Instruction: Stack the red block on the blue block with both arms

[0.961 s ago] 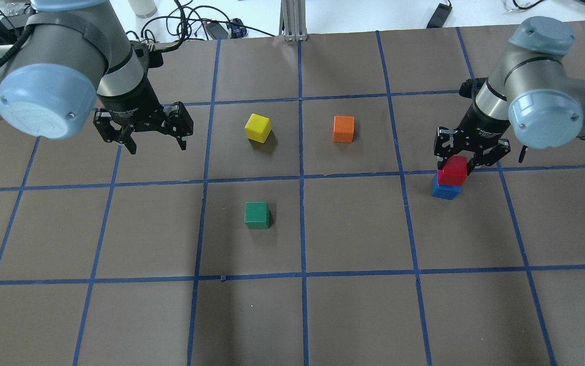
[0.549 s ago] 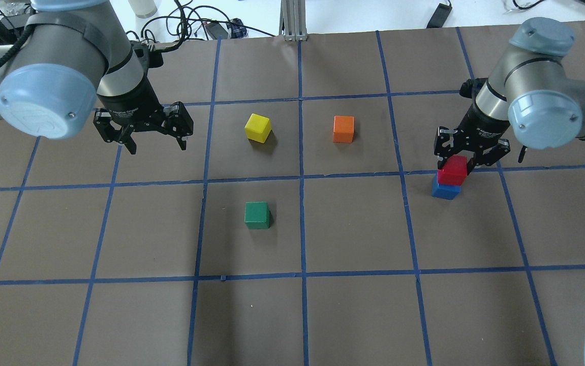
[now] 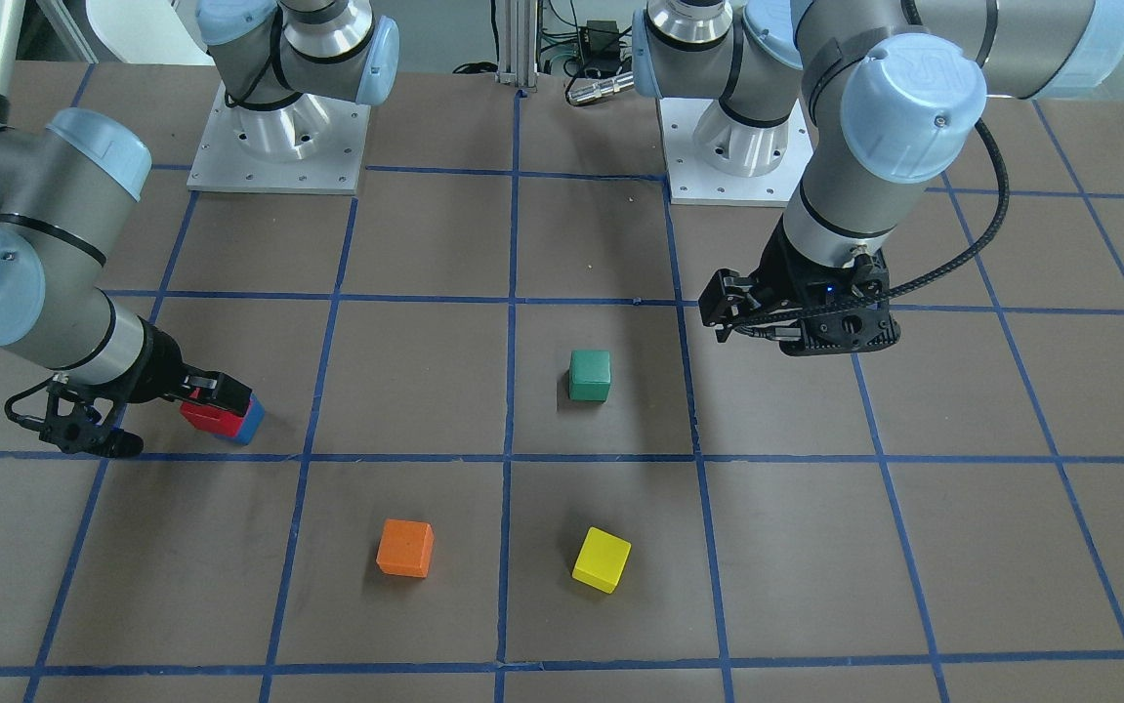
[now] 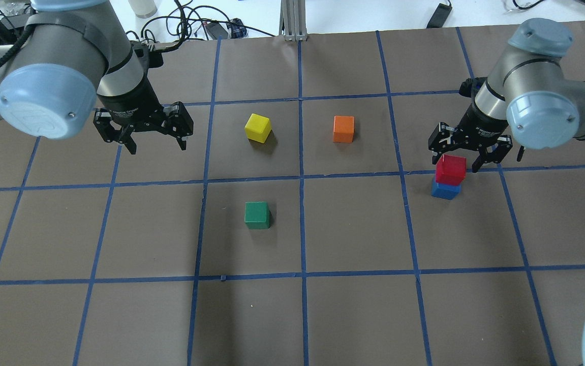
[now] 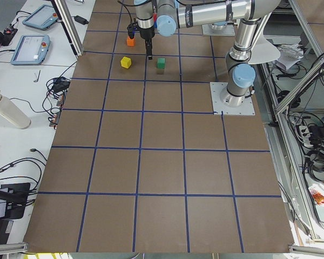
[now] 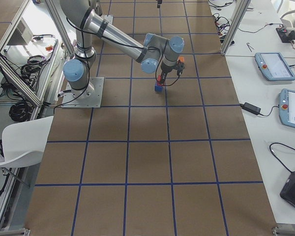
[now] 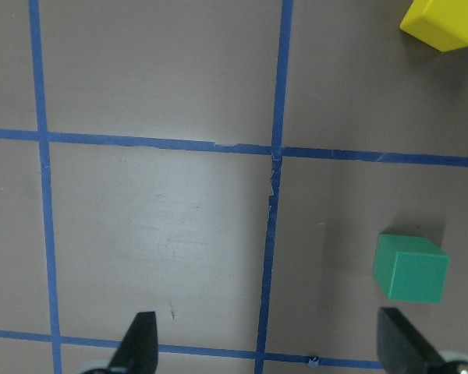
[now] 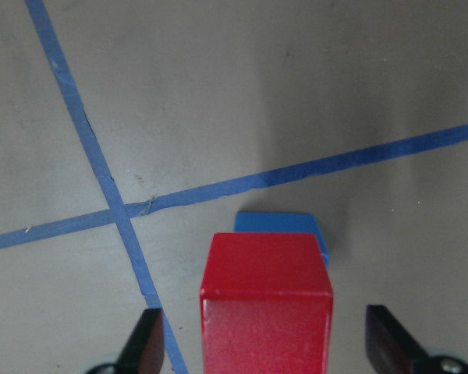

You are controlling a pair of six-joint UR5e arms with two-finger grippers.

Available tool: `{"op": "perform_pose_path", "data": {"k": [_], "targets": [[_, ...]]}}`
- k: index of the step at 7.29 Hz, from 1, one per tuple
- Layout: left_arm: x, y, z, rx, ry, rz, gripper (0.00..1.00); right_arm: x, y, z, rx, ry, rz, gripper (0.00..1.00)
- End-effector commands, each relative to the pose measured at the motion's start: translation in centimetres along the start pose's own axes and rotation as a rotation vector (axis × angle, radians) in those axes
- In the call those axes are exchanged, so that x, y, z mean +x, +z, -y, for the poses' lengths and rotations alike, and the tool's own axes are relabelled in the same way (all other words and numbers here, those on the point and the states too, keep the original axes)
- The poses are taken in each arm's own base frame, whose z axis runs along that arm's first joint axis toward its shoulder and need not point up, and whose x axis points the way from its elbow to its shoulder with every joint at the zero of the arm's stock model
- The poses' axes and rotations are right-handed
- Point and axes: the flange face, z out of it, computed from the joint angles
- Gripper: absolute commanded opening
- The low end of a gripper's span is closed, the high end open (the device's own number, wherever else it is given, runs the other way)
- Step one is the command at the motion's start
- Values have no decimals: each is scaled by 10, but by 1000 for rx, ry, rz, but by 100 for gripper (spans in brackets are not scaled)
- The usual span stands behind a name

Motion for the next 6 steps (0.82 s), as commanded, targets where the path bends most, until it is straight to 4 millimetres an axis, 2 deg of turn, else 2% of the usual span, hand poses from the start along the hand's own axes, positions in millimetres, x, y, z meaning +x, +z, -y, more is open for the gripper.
{"op": "perform_pose_path", "data": {"k": [1,3,4,5,6], "targets": [[-2,-10,-5,17,5,1,100,2,-35,-1,57,-4,-55,100],[-3,-19,-14,18,-1,8,100,-15,-103,0,69,-27,-57,100],[-3,-26,-17,29,-3,7,100,-44,-140,-11,69,-75,-63,100],[-3,-35,-26,20,-1,6,100,-83,-162,-23,93,-143,-73,100],[-4,-44,-36,18,-2,6,100,-105,-160,-37,56,-170,-83,100]]}}
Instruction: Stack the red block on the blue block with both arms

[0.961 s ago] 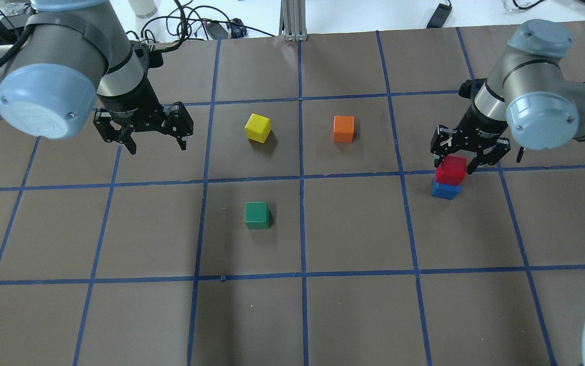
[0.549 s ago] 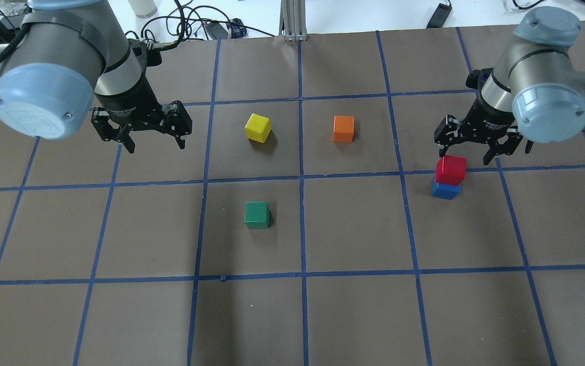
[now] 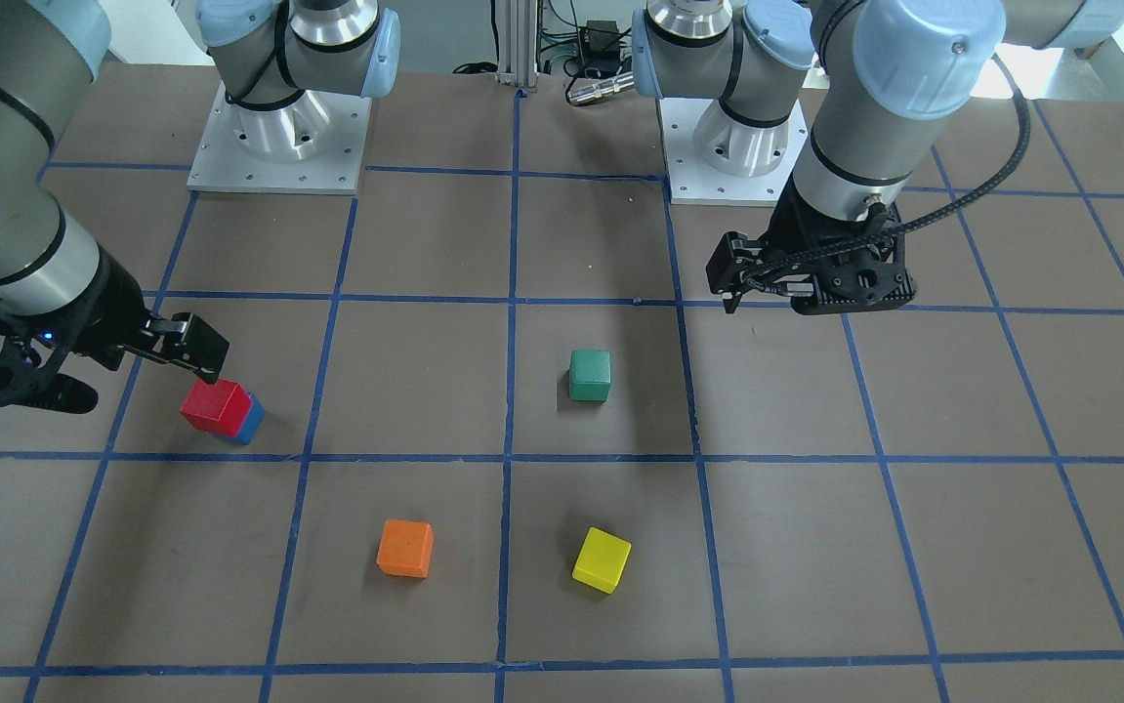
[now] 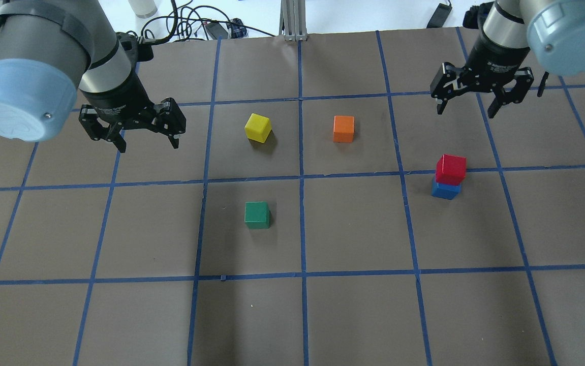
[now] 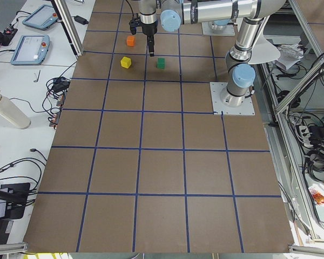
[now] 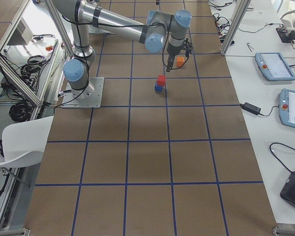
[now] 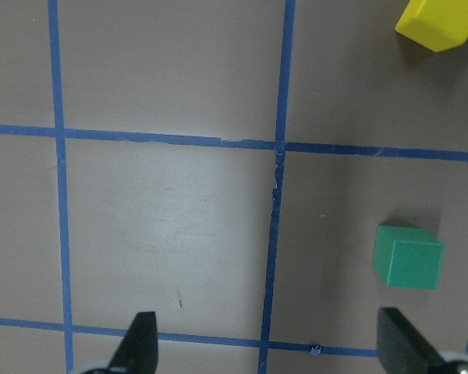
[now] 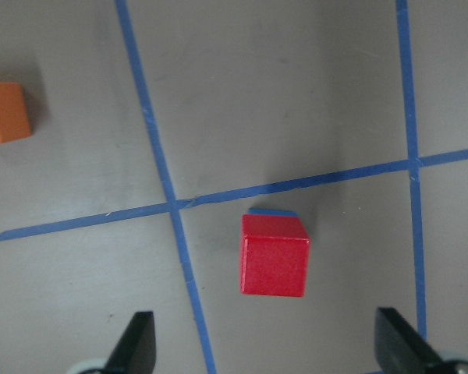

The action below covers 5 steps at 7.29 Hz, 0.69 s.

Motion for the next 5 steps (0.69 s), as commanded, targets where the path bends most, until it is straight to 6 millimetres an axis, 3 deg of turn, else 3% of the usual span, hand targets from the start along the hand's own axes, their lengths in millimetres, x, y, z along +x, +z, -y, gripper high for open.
{"op": "perform_pose_path", "data": {"k": [1,3,5], "targets": [[-3,-20,-23,-21,-1,3,100,-56,-21,-26,-38,-77,-15,100],[-5,-43,-37,-39,0,7,100,-94,-40,-59,-30,-158,-69,100],[-7,-58,-32,-30,0,34,100,-101,-55,-80,-17,-165,-61,100]]}}
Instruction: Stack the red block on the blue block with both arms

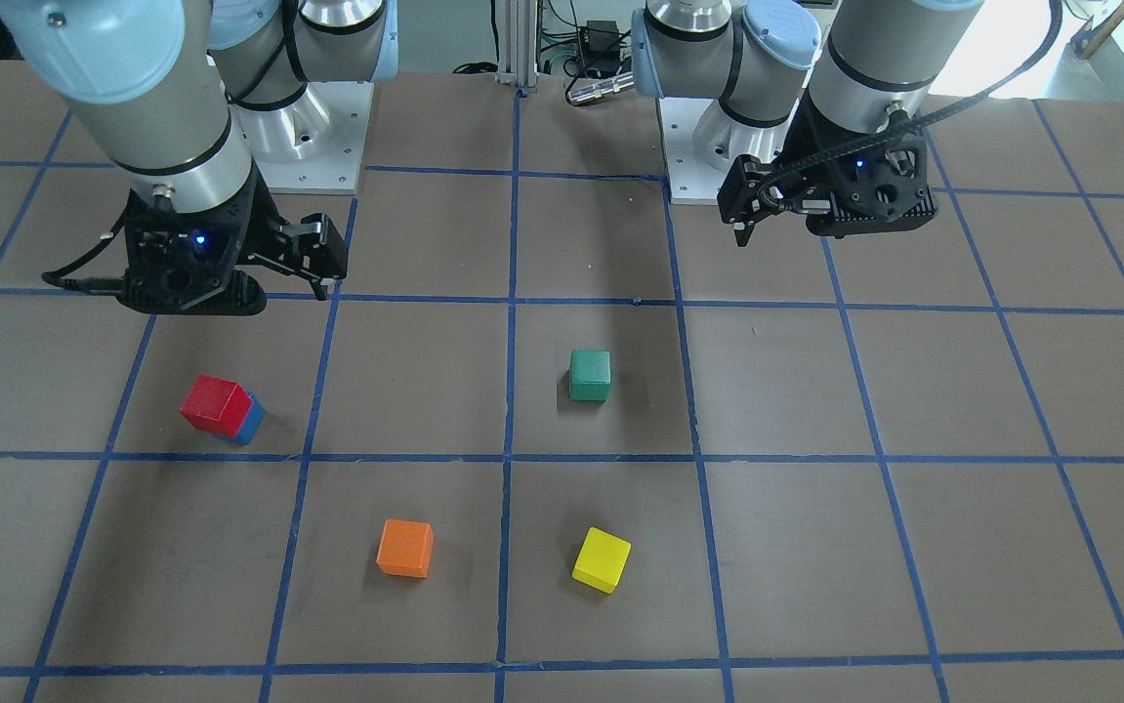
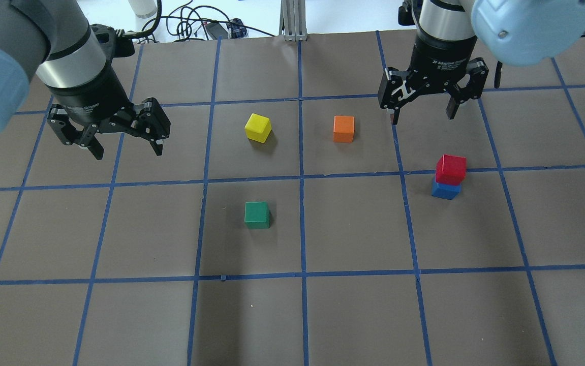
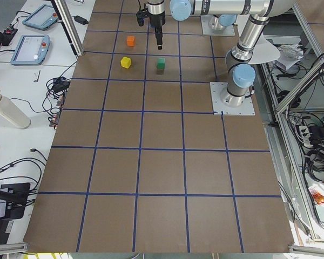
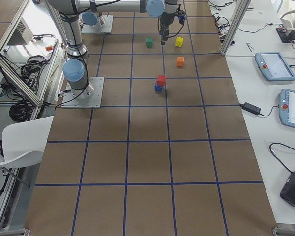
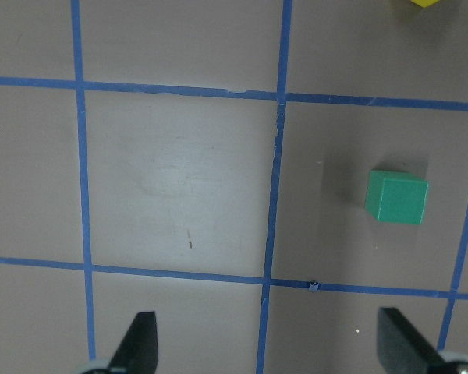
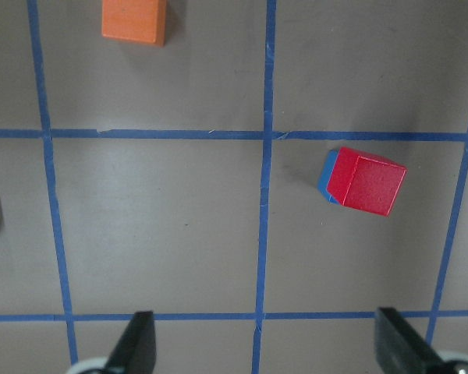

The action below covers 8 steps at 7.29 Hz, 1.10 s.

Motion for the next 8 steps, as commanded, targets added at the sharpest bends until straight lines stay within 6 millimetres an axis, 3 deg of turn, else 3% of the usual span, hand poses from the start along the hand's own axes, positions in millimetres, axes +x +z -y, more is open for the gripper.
{"op": "perform_pose_path", "data": {"k": [1,4,8], "targets": [[0,-6,7,15,-23,6,100,-8,-8,-20,-35,-10,3,100],[4,-10,18,114,-50,-31,100,-25,-26,-42,-1,-34,69,100],[10,1,19,93,-42,-66,100,-25,-26,-41,6,-27,92,100]]}}
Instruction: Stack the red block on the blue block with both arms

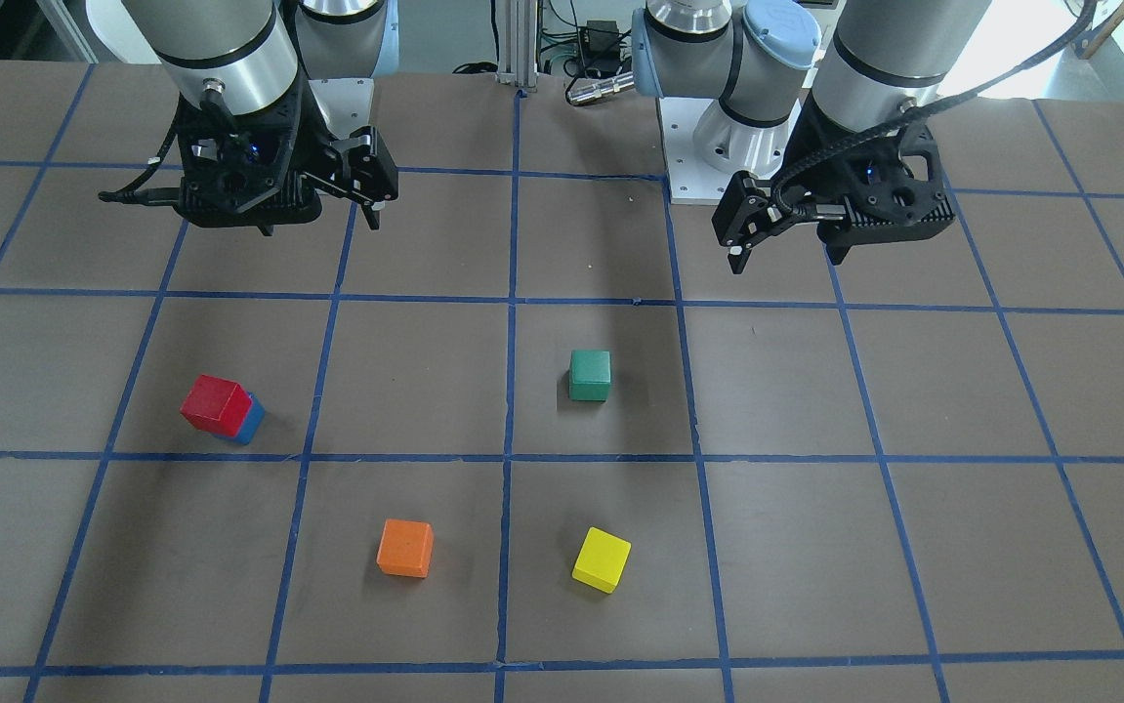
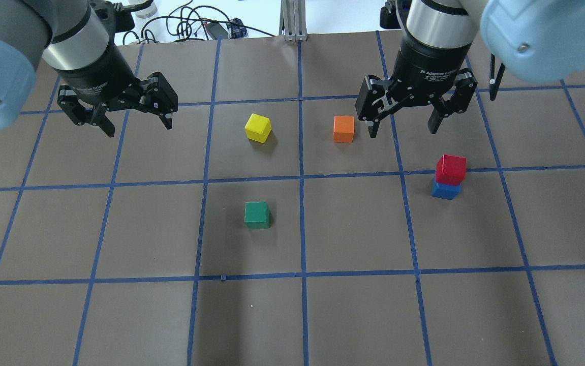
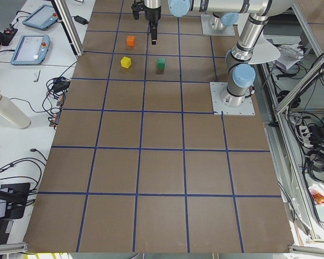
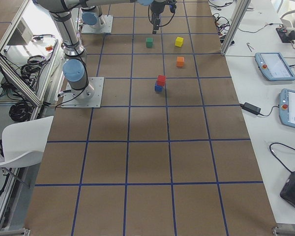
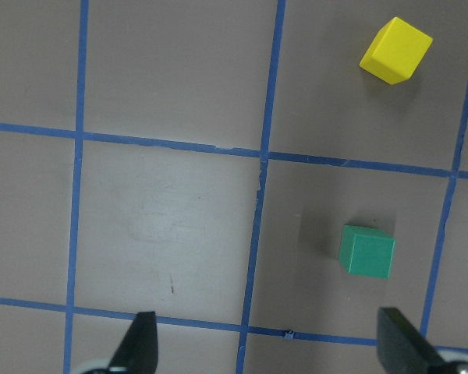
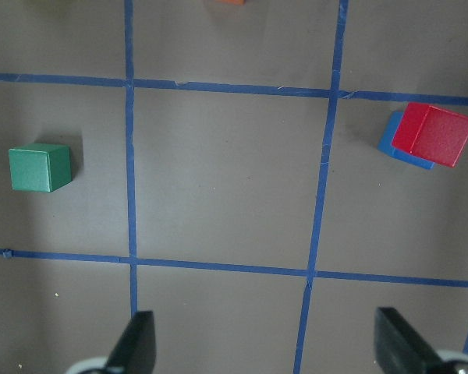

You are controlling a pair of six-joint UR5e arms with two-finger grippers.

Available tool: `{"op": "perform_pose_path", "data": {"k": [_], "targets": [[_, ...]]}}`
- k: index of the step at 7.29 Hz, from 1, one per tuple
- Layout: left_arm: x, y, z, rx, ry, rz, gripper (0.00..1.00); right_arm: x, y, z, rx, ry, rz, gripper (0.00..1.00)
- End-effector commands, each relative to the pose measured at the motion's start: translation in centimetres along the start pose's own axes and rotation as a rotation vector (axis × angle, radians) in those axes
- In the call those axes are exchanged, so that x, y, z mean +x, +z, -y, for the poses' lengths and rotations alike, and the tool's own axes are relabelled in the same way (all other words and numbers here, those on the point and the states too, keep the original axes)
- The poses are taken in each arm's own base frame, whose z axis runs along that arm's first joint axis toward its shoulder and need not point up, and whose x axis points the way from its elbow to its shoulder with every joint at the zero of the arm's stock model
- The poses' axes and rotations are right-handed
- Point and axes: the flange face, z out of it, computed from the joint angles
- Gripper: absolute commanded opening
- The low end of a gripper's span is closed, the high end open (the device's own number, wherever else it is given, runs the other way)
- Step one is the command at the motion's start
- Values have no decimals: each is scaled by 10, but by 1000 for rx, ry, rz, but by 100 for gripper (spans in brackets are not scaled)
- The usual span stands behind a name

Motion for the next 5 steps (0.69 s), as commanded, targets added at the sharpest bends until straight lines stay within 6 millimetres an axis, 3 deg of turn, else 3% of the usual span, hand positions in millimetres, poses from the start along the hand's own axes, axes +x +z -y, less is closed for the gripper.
{"op": "perform_pose_path", "data": {"k": [1,5], "targets": [[0,4,0,-4,2,-1,100,1,0,1,-1,4,-2,100],[9,5,-4,-5,22,7,100,3,5,1,-8,3,-7,100]]}}
